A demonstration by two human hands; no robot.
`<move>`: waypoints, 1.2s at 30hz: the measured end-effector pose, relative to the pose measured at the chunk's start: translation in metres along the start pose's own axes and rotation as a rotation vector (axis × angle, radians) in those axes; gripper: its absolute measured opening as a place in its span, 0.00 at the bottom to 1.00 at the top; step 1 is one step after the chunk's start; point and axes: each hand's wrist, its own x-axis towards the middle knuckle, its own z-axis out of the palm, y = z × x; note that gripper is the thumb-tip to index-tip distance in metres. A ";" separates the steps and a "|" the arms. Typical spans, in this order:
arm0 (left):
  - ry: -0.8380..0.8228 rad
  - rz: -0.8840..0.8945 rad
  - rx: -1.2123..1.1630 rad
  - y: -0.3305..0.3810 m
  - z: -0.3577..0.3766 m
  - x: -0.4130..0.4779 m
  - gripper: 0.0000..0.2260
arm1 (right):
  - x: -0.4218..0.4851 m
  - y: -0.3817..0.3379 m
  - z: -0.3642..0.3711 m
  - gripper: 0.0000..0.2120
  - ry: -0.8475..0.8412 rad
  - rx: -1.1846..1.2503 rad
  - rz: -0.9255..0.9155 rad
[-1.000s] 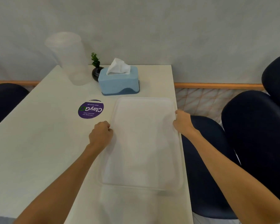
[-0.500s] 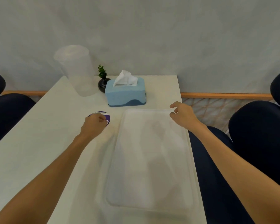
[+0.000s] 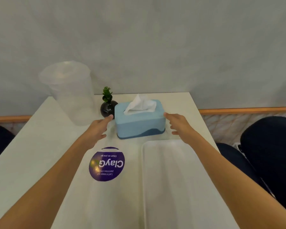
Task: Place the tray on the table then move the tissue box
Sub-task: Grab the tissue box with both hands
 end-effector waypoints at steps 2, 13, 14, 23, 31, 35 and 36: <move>-0.091 -0.011 0.056 -0.008 0.001 0.013 0.34 | 0.010 0.005 0.012 0.23 0.005 0.052 0.055; -0.167 0.025 -0.047 -0.027 0.013 0.032 0.28 | 0.012 0.007 0.032 0.19 0.040 0.131 0.118; -0.172 0.023 -0.055 -0.028 0.015 0.031 0.29 | 0.011 0.006 0.033 0.19 0.041 0.130 0.118; -0.186 0.126 -0.069 -0.021 0.051 0.025 0.27 | 0.007 0.010 0.028 0.15 0.080 0.094 0.064; -0.193 0.172 -0.057 0.005 0.114 0.025 0.25 | 0.030 0.024 -0.033 0.12 0.113 0.108 -0.033; -0.187 0.146 -0.064 0.017 0.150 0.037 0.24 | 0.045 0.033 -0.061 0.14 0.106 0.108 -0.045; -0.184 0.148 -0.058 0.019 0.157 0.040 0.23 | 0.048 0.037 -0.067 0.16 0.103 0.111 -0.049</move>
